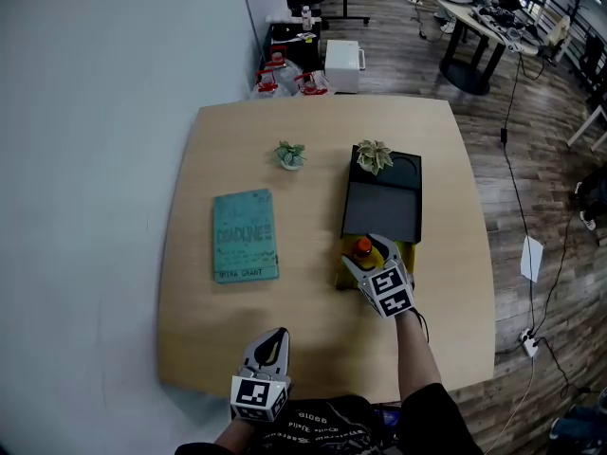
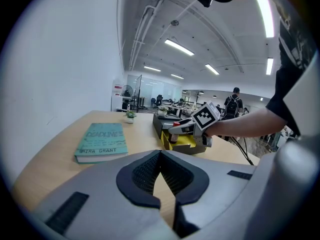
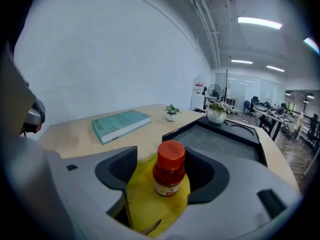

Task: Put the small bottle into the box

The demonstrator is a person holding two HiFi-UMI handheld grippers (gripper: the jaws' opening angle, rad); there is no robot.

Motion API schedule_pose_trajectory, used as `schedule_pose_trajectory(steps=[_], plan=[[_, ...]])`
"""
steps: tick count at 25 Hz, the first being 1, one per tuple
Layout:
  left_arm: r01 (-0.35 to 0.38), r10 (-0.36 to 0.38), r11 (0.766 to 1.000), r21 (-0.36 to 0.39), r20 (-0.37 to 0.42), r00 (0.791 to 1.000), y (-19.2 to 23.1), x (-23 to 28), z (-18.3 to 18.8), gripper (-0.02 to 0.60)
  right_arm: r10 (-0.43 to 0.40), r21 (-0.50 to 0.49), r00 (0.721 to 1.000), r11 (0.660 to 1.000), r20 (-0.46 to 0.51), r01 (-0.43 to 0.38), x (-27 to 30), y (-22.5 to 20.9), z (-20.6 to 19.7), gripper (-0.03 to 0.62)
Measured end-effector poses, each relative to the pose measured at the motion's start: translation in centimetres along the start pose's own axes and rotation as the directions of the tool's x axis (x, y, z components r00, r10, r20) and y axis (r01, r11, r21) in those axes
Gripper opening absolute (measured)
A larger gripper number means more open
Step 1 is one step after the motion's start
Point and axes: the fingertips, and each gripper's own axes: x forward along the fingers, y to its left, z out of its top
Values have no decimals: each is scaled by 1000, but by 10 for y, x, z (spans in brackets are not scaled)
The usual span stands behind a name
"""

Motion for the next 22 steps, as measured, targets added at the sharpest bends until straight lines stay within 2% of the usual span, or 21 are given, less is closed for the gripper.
schedule_pose_trajectory(steps=[4, 10, 15, 22], plan=[[-2, 2, 1000, 3, 7, 1000, -2, -3, 0, 5, -25, 7, 999, 1000, 34, 24, -8, -1, 7, 307], [1, -2, 1000, 7, 22, 1000, -6, -12, -2, 5, -70, 57, 986, 996, 148, 62, -44, 0, 35, 307], [24, -24, 1000, 5, 50, 998, -16, -21, 2, 5, -44, 105, 973, 994, 226, 21, -87, 19, 52, 307], [53, -54, 998, 16, 100, 993, -34, -43, 7, 5, -83, 112, 952, 992, 295, 52, -158, 48, 65, 307]])
